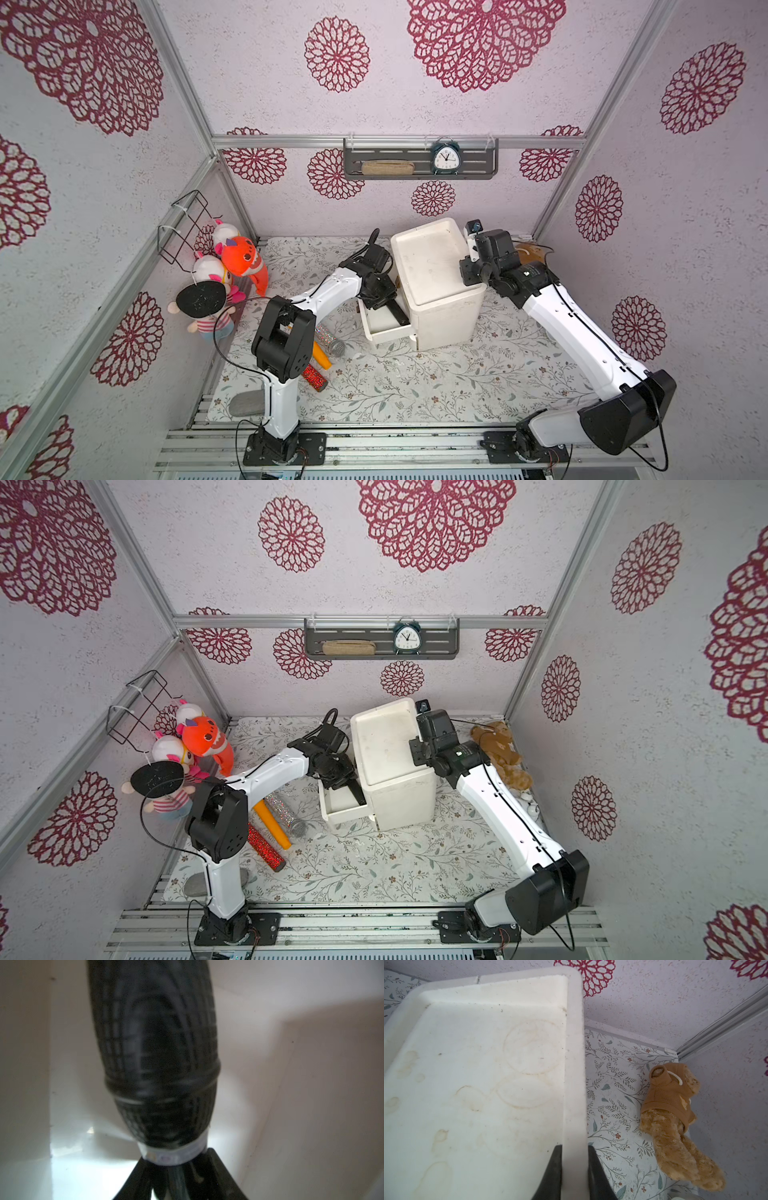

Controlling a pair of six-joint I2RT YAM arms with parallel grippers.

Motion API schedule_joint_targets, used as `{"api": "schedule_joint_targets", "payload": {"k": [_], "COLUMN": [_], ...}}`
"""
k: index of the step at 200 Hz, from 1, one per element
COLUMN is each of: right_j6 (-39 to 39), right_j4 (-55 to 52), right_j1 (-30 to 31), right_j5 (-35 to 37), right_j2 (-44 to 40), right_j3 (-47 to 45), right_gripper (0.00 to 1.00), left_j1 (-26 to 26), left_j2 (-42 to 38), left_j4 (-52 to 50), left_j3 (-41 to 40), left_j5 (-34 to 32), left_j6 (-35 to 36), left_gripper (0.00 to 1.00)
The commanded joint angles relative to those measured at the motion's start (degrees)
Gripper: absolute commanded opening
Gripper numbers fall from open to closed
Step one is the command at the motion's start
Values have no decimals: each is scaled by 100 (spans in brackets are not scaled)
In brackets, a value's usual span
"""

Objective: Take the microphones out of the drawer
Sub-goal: Pick up the microphone from the drawer.

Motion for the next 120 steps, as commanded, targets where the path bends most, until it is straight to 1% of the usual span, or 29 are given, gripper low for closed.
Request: {"api": "schedule_joint_targets", "payload": {"k": [1, 17, 25, 47, 60, 64, 93, 120], "right_j6": [-162, -159, -155, -141, -129, -131, -122, -122], "right_j4": [1517, 1528, 1537, 1550, 1561, 1563, 1568, 1559], "right_j1": [-19, -19, -19, -18, -16, -14, -15, -14], "right_j5": [377, 367, 355, 358, 364, 366, 375, 401], "right_j2": [-549, -537, -528, -533, -547, -550, -549, -550], "right_j3": [166, 175, 175, 160, 135, 127, 105, 105], "right_gripper": [0, 0, 0, 0, 0, 0, 0, 0], "left_j1": [-55, -54, -50, -59, -52, -53, -37, -11], "left_j2": [162, 103, 63, -7, -10, -218, -462, -661], "left_j4": [56, 25, 59, 80, -17, -49, -190, -108], "left_j3": [2, 11, 3, 13, 78, 93, 152, 138], "left_j5": [-59, -111, -109, -119, -226, -260, -552, -598], "left_j6": [100, 154, 188, 274, 360, 390, 596, 753], "left_gripper": [35, 34, 32, 20, 15, 14, 0, 0]}}
